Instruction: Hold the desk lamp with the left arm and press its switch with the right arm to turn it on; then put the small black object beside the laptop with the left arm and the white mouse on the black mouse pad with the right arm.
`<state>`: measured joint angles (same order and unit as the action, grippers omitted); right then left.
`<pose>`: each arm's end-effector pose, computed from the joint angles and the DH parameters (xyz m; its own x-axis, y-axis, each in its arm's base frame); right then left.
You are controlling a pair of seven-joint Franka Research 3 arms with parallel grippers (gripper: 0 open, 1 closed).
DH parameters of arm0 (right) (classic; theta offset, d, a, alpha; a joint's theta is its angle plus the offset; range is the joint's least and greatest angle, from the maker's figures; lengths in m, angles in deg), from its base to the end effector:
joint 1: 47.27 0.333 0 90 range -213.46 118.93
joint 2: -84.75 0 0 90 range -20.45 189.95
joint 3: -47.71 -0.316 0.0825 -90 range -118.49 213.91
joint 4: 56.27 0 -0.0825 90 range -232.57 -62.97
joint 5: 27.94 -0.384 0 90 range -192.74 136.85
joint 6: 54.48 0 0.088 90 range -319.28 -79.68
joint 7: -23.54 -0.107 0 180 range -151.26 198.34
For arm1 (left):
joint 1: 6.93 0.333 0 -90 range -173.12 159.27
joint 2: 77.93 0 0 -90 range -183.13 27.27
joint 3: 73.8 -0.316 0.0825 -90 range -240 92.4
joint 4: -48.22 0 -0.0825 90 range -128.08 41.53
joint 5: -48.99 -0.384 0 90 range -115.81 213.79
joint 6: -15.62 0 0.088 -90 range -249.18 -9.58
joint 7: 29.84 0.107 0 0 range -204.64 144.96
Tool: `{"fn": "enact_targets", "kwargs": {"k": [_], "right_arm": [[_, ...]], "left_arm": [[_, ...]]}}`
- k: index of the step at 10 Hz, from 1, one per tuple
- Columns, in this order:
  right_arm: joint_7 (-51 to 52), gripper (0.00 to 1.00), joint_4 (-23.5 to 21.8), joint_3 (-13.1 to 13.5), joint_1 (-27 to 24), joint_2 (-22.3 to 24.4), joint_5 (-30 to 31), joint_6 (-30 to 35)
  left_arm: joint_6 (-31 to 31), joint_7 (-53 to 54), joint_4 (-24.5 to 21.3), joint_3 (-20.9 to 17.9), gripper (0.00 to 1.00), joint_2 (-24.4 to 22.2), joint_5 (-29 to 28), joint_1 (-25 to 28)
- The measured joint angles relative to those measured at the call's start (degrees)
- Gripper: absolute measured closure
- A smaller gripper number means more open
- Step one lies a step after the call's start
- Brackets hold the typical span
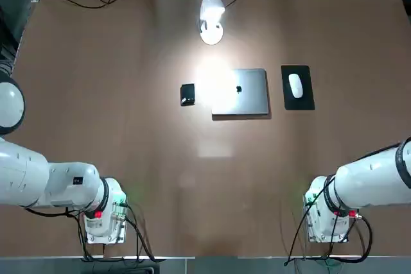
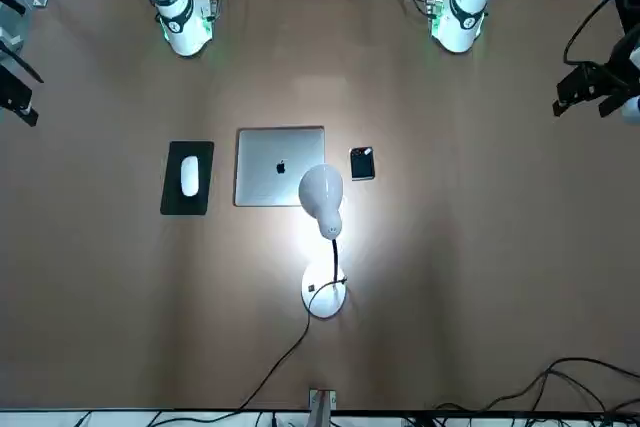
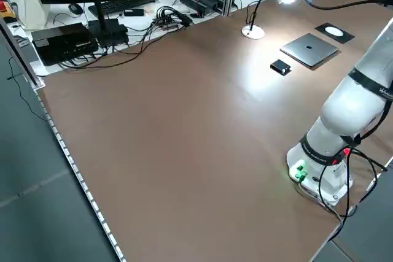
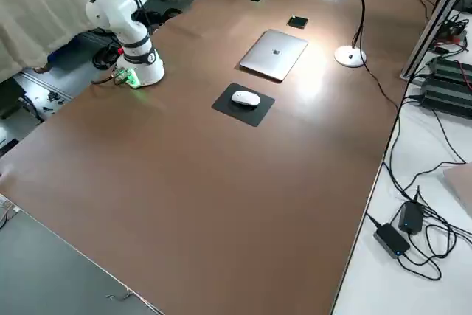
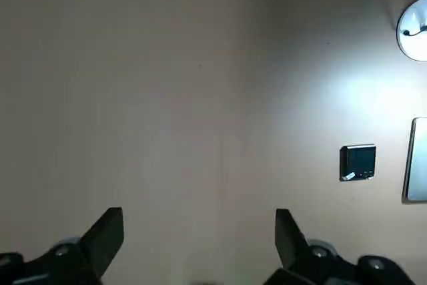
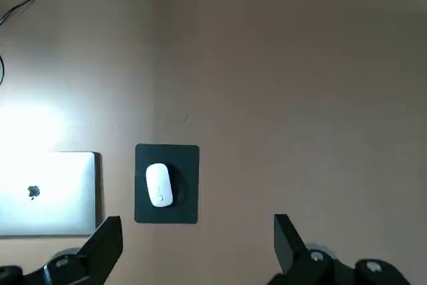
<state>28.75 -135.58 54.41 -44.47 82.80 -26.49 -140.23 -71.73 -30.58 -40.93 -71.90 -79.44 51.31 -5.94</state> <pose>0.5548 -0.0393 0.6863 0.9969 0.0215 0.0756 0.0188 -0.9992 0.0360 0.5417 -0.0134 0.6419 1.0000 -0.0048 -0.0056 -0.0046 -0.9992 0.0395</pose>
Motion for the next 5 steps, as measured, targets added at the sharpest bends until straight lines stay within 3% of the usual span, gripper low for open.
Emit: {"fn": "enact_targets", "kwargs": {"k": [5], "right_arm": [[0.04, 0.0, 0.0, -0.18, 0.0, 0.0, 0.0, -0.03]], "left_arm": [[-0.94, -1.91, -1.53, 0.42, 0.0, 0.02, -0.32, -0.1]]}}
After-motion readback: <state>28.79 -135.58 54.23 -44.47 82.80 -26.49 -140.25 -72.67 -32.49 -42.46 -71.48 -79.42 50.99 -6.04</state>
